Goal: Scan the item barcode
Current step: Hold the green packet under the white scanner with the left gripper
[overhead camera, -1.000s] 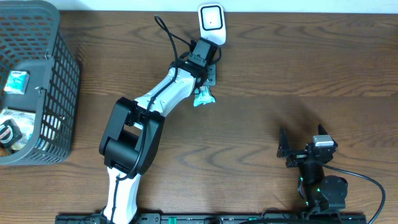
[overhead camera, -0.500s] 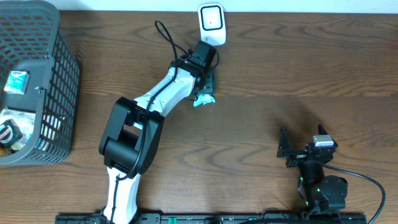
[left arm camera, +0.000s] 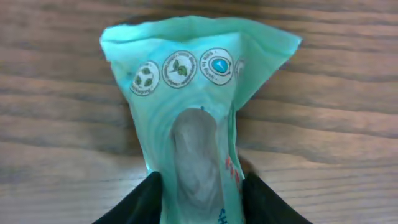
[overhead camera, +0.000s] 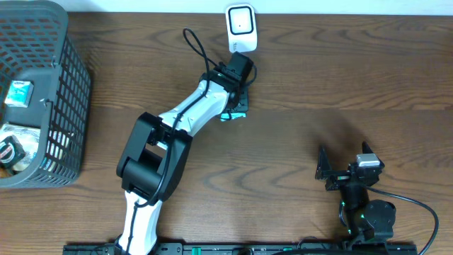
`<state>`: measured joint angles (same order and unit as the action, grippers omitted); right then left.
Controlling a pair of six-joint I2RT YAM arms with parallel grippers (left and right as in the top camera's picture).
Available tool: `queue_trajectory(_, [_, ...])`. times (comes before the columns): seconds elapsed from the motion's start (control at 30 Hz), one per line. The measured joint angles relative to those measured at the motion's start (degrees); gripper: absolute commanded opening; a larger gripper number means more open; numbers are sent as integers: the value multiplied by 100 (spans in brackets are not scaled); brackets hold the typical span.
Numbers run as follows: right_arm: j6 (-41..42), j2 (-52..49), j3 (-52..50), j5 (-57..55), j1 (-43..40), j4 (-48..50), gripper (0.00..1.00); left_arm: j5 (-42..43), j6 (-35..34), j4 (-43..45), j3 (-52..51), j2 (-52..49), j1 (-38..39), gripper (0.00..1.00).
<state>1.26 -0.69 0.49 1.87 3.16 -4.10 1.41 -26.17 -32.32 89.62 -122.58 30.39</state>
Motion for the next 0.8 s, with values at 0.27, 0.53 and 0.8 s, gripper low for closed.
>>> queue_trajectory(0.27, [0,0,0,-2,0,0,99,0,227,619,-4,0,4,36])
queue_trajectory(0.53, [0,0,0,-2,0,0,99,0,254,1071,-4,0,4,36])
queue_trajectory(0.8, [0,0,0,-2,0,0,99,133,730,962,0,0,4,42])
